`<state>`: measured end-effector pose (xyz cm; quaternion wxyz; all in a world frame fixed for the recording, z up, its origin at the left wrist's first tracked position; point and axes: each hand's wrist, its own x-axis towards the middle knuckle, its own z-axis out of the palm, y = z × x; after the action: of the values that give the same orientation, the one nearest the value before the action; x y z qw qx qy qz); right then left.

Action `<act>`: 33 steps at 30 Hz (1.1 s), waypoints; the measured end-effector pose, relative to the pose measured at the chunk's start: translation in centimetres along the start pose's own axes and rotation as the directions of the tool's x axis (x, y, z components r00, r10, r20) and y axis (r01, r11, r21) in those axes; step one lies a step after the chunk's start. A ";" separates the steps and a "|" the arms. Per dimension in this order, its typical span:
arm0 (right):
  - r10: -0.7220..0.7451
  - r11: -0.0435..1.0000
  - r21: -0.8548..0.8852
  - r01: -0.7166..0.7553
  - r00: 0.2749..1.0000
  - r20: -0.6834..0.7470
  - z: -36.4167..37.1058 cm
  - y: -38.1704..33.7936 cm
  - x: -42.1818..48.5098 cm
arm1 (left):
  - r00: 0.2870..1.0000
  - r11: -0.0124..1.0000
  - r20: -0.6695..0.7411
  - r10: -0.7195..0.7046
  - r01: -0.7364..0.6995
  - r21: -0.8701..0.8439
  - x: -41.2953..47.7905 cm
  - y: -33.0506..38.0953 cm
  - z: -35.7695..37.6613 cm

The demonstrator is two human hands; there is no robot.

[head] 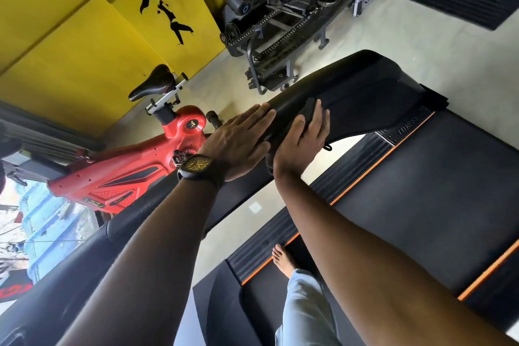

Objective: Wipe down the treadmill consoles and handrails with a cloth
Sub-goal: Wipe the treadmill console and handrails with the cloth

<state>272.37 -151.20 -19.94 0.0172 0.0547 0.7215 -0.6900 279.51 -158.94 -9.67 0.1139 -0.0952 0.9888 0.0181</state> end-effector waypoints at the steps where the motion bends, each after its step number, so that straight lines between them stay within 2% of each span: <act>1: 0.089 0.995 0.041 -0.088 0.996 -0.019 0.1 0.5 0.2 | 1.000 1.000 -0.005 0.002 -0.002 0.004 0.0 0.0 0.0; 3: 0.353 0.931 0.099 -0.350 0.936 -0.010 0.3 1.4 -0.2 | 1.000 1.000 -0.009 0.005 -0.005 0.004 0.0 0.0 -0.1; 4: 0.439 0.893 0.102 -0.439 0.898 0.022 0.4 1.6 -0.8 | 1.000 1.000 -0.006 0.005 -0.005 0.001 0.1 0.0 -0.1; 5: 0.451 0.887 0.090 -0.453 0.891 0.046 0.3 1.4 -1.6 | 1.000 1.000 -0.003 0.003 -0.003 -0.002 0.1 0.0 -0.1; 6: 0.382 0.920 0.079 -0.384 0.923 0.045 0.3 1.3 -2.3 | 1.000 1.000 -0.002 -0.002 0.002 -0.002 0.2 0.1 -0.1; 8: 0.147 0.984 0.101 -0.150 0.989 0.034 0.1 1.0 -2.6 | 1.000 1.000 -0.007 -0.007 0.007 0.006 0.2 0.0 0.1; 10: -0.019 0.999 0.033 0.019 0.999 -0.027 0.6 1.4 -1.3 | 1.000 1.000 -0.021 -0.007 0.007 0.018 0.1 0.0 0.2; 11: 0.012 0.999 0.032 -0.011 0.999 -0.037 0.6 1.3 -0.7 | 1.000 1.000 -0.028 -0.006 0.006 0.021 0.1 0.1 0.2; 13: 0.185 0.980 0.077 -0.183 0.983 -0.018 0.4 1.5 -0.1 | 0.999 1.000 -0.036 -0.005 0.006 0.020 0.1 0.1 0.1; 15: 0.395 0.915 0.082 -0.396 0.918 0.024 0.1 1.7 -0.4 | 0.999 1.000 -0.032 -0.006 0.006 0.019 0.2 0.1 0.1; 16: 0.415 0.906 0.073 -0.417 0.909 0.040 -0.1 1.6 -0.7 | 1.000 1.000 -0.027 -0.007 0.008 0.019 0.2 0.1 0.1; 19: 0.147 0.985 0.089 -0.147 0.989 0.009 -0.4 0.5 -1.4 | 1.000 1.000 -0.030 -0.005 0.006 0.030 0.2 0.1 0.2; 21: 0.061 0.995 0.084 -0.060 0.998 -0.007 -0.2 -0.1 -0.6 | 0.999 1.000 -0.034 -0.006 0.007 0.030 0.2 0.1 0.3; 23: 0.092 0.994 0.055 -0.091 0.996 -0.018 -0.2 0.3 0.3 | 0.999 1.000 -0.033 -0.004 0.005 0.031 0.2 0.0 0.3; 26: 0.351 0.932 0.088 -0.352 0.936 0.031 -0.6 1.0 0.6 | 0.999 0.999 -0.042 0.010 -0.009 0.037 0.2 -0.1 0.2; 27: 0.386 0.917 0.091 -0.388 0.922 0.042 -0.7 0.8 0.4 | 0.999 0.999 -0.044 0.010 -0.008 0.040 0.2 -0.1 0.3; 28: 0.340 0.936 0.085 -0.342 0.940 0.034 -0.8 0.6 0.2 | 0.999 0.999 -0.045 0.008 -0.006 0.045 0.2 -0.1 0.3; 31: 0.037 0.997 0.061 -0.038 0.999 0.007 -0.9 -0.5 0.3 | 0.999 0.998 -0.039 0.004 -0.001 0.066 0.2 0.0 0.3; 33: -0.033 0.999 -0.004 0.033 0.999 0.005 -0.5 -0.6 1.0 | 1.000 0.997 -0.027 0.016 -0.014 0.074 0.2 0.0 0.3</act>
<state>271.33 -150.62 -19.40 0.0076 0.0411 0.7236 -0.6889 279.35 -158.98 -9.99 0.1037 -0.0839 0.9909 -0.0187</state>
